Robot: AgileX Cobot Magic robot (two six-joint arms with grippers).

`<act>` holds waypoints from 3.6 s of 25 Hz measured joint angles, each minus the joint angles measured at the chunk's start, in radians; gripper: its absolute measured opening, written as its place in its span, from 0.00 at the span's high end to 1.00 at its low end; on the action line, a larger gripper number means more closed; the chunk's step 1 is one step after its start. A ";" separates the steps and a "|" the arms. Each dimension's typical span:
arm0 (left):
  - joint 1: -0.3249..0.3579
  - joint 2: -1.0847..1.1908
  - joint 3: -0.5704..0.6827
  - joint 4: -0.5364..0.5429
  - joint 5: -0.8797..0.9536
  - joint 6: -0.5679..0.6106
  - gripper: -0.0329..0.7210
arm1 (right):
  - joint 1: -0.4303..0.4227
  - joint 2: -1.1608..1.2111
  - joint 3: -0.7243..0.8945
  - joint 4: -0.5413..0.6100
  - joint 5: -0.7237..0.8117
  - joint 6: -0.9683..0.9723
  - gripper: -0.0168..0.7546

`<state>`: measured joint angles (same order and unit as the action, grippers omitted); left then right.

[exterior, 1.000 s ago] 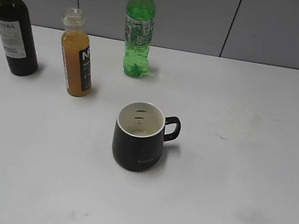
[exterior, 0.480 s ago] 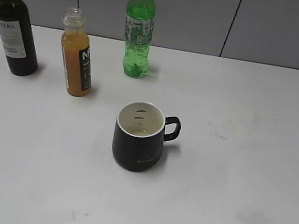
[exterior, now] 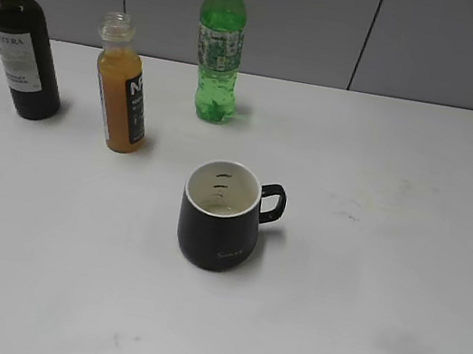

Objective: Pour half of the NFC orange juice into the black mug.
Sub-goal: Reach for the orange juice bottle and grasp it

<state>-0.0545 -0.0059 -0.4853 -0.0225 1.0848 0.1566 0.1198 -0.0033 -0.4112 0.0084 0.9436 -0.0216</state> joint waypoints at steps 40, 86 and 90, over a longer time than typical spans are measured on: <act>0.000 0.000 0.000 0.002 0.000 -0.001 0.20 | 0.000 0.000 0.000 0.001 0.000 -0.001 0.22; -0.238 1.638 -0.004 -0.001 -1.876 -0.023 0.14 | 0.000 0.000 0.000 0.001 0.000 -0.001 0.22; -0.239 1.738 -0.007 0.023 -1.953 -0.029 0.14 | 0.000 0.000 0.000 0.001 0.000 -0.001 0.22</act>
<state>-0.2932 1.7323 -0.4923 0.0000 -0.8678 0.1276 0.1198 -0.0033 -0.4112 0.0090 0.9436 -0.0225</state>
